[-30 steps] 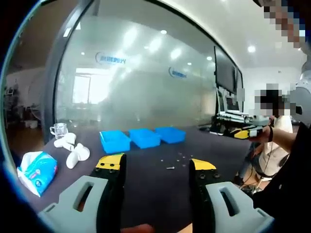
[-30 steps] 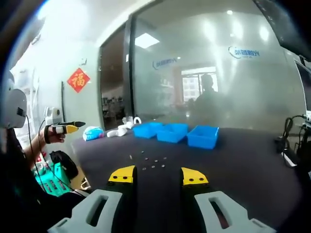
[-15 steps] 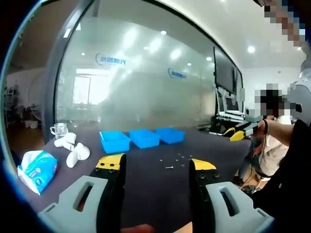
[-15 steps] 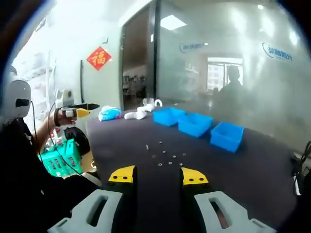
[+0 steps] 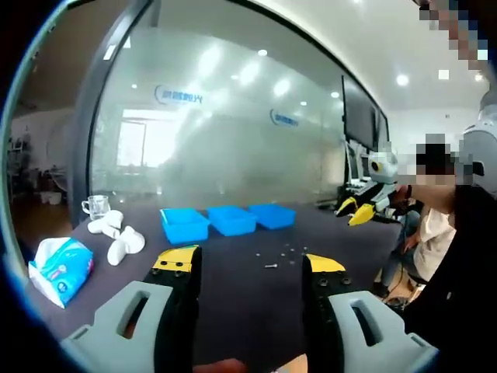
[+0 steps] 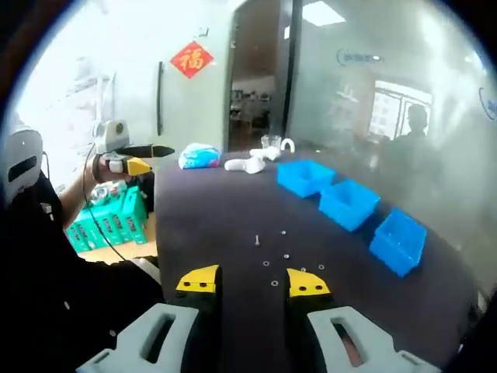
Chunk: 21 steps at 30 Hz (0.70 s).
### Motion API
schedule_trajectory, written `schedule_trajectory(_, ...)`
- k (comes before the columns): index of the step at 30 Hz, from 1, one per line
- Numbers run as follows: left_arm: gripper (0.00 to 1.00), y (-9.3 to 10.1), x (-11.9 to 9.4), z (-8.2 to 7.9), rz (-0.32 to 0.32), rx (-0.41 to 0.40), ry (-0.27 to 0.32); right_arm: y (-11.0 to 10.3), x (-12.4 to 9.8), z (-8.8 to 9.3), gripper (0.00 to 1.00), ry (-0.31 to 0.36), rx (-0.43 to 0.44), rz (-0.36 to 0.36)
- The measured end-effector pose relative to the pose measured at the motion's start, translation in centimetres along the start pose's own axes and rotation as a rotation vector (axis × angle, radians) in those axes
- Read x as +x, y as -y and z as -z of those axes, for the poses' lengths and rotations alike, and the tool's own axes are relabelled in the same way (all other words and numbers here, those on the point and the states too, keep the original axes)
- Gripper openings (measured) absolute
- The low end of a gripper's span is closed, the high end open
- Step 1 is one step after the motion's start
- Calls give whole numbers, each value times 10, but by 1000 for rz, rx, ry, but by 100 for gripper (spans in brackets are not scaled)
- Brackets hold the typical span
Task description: Sort the screws, nuts, and washers into the corresponding bins
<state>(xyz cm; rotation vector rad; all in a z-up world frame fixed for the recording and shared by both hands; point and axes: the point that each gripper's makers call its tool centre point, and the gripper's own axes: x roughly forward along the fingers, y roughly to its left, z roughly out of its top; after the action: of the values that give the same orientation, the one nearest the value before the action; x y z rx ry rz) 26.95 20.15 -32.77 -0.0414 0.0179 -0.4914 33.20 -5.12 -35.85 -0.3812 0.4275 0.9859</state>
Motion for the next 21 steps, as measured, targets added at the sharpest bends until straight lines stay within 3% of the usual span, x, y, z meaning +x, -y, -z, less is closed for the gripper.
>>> schedule_trajectory(15,50,-4,-2,5,-11,3,-3,-7,52,-21,25,-123,-43,-111)
schedule_trajectory(21,50,-6,-4,7,-16,-4,-1,-9,74,-18,23,-217,-80,-156)
